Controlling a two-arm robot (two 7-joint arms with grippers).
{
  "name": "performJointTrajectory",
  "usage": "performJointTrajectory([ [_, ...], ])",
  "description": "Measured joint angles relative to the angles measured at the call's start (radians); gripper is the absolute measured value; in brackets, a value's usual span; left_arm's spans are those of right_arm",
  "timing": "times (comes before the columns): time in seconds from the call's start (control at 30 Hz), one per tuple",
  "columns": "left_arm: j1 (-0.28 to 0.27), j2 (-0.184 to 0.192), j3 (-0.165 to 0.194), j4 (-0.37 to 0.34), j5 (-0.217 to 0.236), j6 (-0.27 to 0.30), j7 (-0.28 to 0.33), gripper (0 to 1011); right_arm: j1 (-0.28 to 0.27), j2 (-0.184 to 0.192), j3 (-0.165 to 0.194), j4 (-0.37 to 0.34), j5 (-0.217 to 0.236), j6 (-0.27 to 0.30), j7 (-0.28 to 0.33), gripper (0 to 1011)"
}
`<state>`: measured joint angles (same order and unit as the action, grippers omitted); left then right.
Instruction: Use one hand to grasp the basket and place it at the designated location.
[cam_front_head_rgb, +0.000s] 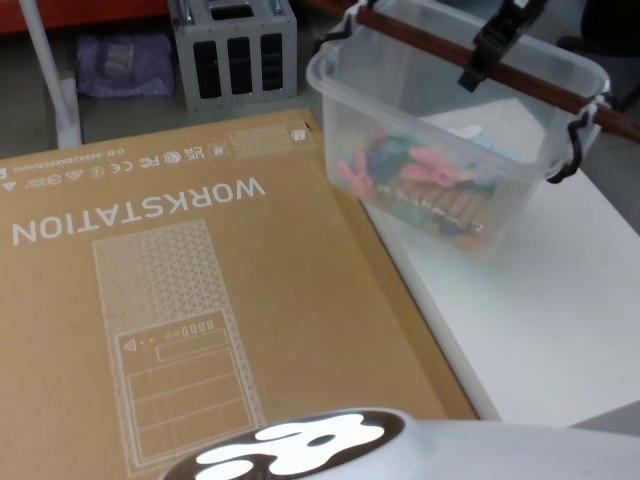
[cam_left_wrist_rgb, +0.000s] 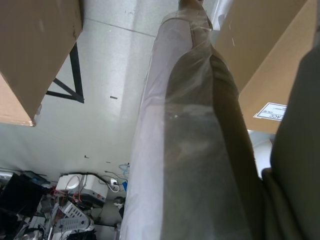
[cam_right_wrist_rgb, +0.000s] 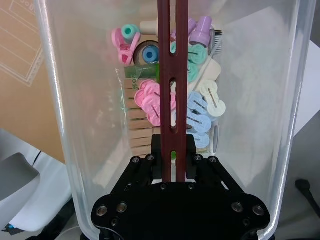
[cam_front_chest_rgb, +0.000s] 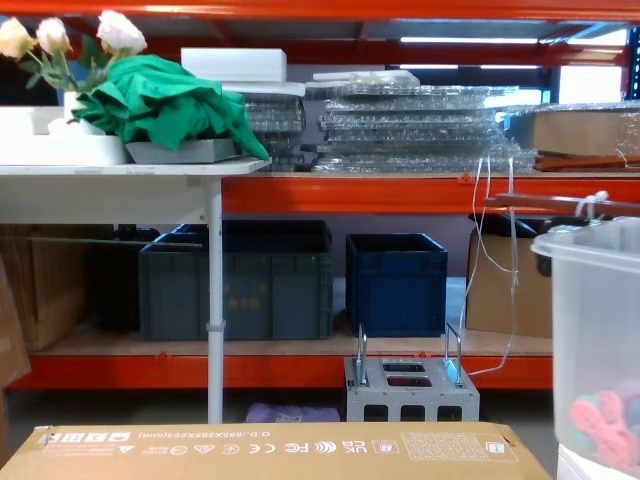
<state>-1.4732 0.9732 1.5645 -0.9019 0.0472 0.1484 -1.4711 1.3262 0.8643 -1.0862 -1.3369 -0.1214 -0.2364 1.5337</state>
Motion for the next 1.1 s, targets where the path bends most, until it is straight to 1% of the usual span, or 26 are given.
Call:
performJointTrajectory([
  [0.3, 0.0, 0.0, 0.0, 0.0, 0.0, 0.0, 0.0, 0, 0.009, -0.001, -0.015, -0.018, 0.01, -0.015, -0.01, 234],
  [0.4, 0.0, 0.0, 0.0, 0.0, 0.0, 0.0, 0.0, 0, 0.01, -0.011, -0.028, -0.049, 0.01, -0.036, -0.016, 234],
  [0.73, 0.0, 0.0, 0.0, 0.0, 0.0, 0.0, 0.0, 0, 0.02, -0.017, -0.053, -0.066, 0.013, -0.05, -0.023, 234],
  [0.83, 0.0, 0.0, 0.0, 0.0, 0.0, 0.0, 0.0, 0, 0.022, -0.021, -0.062, -0.074, 0.013, -0.054, -0.025, 234],
  [0.93, 0.0, 0.0, 0.0, 0.0, 0.0, 0.0, 0.0, 0, 0.022, -0.034, -0.083, -0.092, 0.007, -0.064, -0.025, 234],
  [1.1, 0.0, 0.0, 0.0, 0.0, 0.0, 0.0, 0.0, 0, 0.024, -0.043, -0.1, -0.099, 0.0, -0.072, -0.026, 234],
])
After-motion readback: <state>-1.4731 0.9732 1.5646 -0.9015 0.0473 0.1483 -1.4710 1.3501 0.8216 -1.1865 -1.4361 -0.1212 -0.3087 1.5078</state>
